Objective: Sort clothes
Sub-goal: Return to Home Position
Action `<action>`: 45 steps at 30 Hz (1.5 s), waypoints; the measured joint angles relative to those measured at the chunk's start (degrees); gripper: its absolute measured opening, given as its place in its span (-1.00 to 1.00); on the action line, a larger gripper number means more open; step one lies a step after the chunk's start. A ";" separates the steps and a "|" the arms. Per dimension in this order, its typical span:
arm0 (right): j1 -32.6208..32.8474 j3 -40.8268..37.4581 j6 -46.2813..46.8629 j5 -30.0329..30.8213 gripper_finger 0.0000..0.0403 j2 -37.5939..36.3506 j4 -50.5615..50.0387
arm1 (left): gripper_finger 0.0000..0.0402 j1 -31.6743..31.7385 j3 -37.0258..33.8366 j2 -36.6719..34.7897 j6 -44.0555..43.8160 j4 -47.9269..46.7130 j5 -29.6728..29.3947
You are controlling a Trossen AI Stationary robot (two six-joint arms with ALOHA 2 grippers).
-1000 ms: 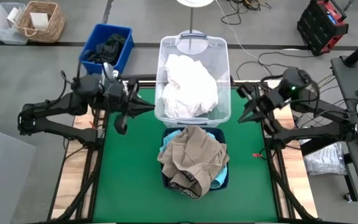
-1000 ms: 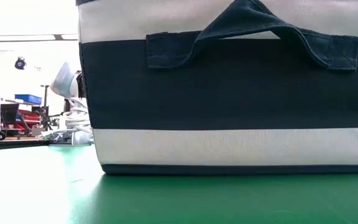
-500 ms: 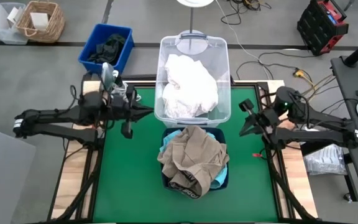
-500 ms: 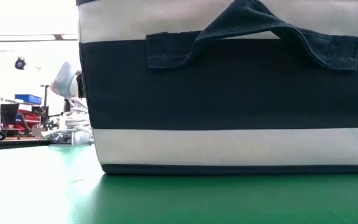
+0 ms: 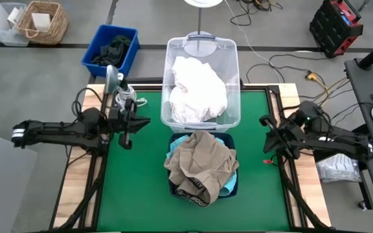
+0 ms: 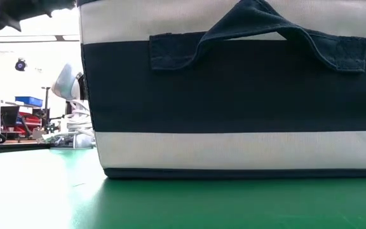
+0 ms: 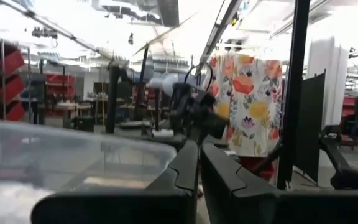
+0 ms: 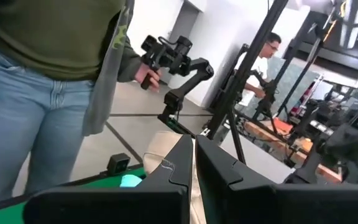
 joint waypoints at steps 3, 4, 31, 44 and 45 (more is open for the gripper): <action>0.00 -2.42 1.57 1.43 -0.94 -3.75 -0.07 | -1.00 0.00 -2.67 -1.42 -1.22 0.27 -0.01; 0.00 -3.24 2.00 2.38 -0.94 -4.94 -0.04 | -1.00 0.02 -3.45 -1.83 -1.64 0.33 -0.02; -0.01 -28.41 6.50 19.27 -0.94 -18.83 17.50 | -1.00 0.02 -18.26 -2.41 -6.85 14.12 -0.96; -0.04 -28.46 10.99 37.14 -0.94 -18.85 8.01 | -1.00 0.02 -18.26 1.62 -7.14 13.84 -0.94; -0.04 -28.46 10.87 37.14 -0.94 -18.85 8.00 | -1.00 0.02 -18.26 2.06 -7.14 13.83 -0.94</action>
